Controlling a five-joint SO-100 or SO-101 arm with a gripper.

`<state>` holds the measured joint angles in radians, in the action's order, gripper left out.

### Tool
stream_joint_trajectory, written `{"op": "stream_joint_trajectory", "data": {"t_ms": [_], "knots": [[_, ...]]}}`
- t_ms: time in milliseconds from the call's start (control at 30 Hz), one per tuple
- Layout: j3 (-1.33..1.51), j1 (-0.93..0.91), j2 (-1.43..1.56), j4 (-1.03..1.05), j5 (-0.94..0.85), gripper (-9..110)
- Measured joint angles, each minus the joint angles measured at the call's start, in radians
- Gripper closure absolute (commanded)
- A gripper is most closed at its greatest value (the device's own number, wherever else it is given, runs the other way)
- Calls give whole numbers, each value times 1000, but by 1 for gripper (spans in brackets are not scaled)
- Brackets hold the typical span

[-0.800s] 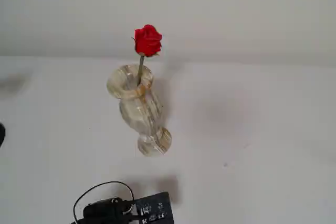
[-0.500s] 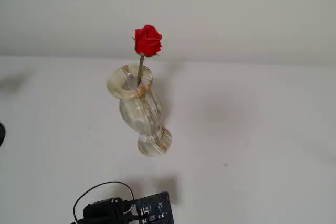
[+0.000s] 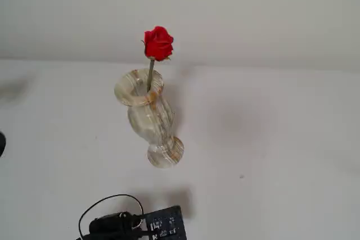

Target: Pick up rose from vase and place it onto the table

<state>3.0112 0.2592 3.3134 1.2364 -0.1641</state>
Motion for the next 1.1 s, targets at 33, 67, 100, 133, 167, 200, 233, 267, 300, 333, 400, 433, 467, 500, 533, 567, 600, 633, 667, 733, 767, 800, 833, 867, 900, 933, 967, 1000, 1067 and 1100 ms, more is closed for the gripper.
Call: {"op": "stream_joint_trajectory", "data": {"t_ms": [33,67,100,133,167,200,233,267,300,333,400,433,467,500,533,567,600,633,667,733,767,800,833,867,900,933,967,1000,1067,1100], "knots": [[0,0,0,0,0,101],[0,0,0,0,0,101],[0,0,0,0,0,101],[0,0,0,0,0,101],[0,0,0,0,0,101],[0,0,0,0,0,101],[0,0,0,0,0,101],[0,0,0,0,0,101],[0,0,0,0,0,101],[0,0,0,0,0,101],[0,0,0,0,0,101],[0,0,0,0,0,101],[0,0,0,0,0,101],[0,0,0,0,0,101],[0,0,0,0,0,101],[0,0,0,0,0,101],[0,0,0,0,0,101],[0,0,0,0,0,101],[0,0,0,0,0,101],[0,0,0,0,0,101],[0,0,0,0,0,101],[0,0,0,0,0,101],[0,0,0,0,0,101],[0,0,0,0,0,101],[0,0,0,0,0,101],[0,0,0,0,0,101],[0,0,0,0,0,101],[0,6,0,-5,0,101],[0,28,0,-9,-8,101],[0,38,0,-12,-15,101]]}}
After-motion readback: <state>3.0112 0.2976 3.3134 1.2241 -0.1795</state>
